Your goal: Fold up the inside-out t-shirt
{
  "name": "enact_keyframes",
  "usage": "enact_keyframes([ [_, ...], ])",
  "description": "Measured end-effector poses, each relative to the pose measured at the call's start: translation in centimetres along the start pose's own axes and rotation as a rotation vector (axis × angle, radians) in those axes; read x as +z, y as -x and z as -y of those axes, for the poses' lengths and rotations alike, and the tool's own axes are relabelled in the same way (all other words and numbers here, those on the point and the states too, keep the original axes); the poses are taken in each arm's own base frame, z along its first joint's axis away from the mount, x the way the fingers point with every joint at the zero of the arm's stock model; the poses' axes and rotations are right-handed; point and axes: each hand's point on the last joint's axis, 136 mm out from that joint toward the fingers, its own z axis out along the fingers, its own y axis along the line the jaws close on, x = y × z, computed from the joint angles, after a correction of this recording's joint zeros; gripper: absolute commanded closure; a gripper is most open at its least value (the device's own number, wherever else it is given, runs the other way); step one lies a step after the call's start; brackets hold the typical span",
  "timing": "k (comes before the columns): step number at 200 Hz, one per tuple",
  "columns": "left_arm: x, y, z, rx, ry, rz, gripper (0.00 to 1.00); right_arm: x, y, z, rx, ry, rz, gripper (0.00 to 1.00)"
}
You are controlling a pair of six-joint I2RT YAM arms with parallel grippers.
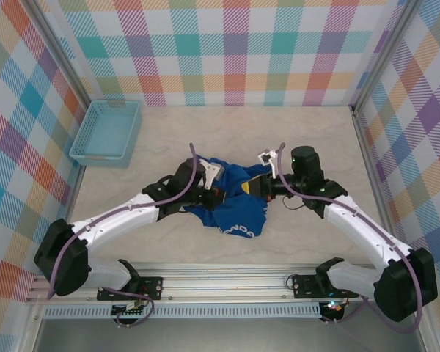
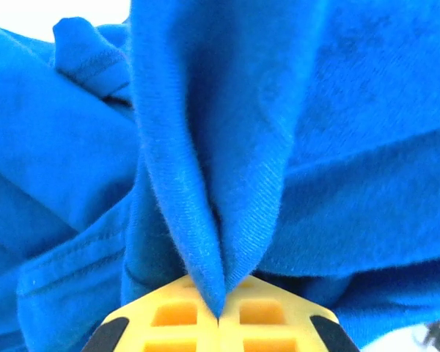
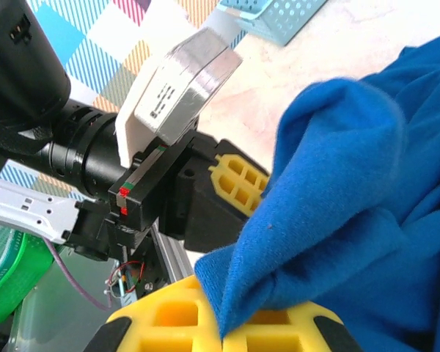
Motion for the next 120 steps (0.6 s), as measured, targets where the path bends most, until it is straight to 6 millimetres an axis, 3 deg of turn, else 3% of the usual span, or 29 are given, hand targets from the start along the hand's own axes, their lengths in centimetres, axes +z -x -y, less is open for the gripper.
enact_keyframes([
  [34,-2.9,-0.5,2.2,-0.016,-0.2,0.093,1.0,-0.1,0.0,0.7,0.001,-0.035,0.01,1.0],
  [72,-6.8,0.8,5.4,0.021,-0.415,0.241,1.0,0.0,-0.5,2.3,0.021,-0.102,0.012,1.0],
  [120,-9.6,2.1,8.2,0.087,-0.58,0.328,1.0,1.0,-1.4,4.4,0.101,-0.152,-0.023,0.71],
])
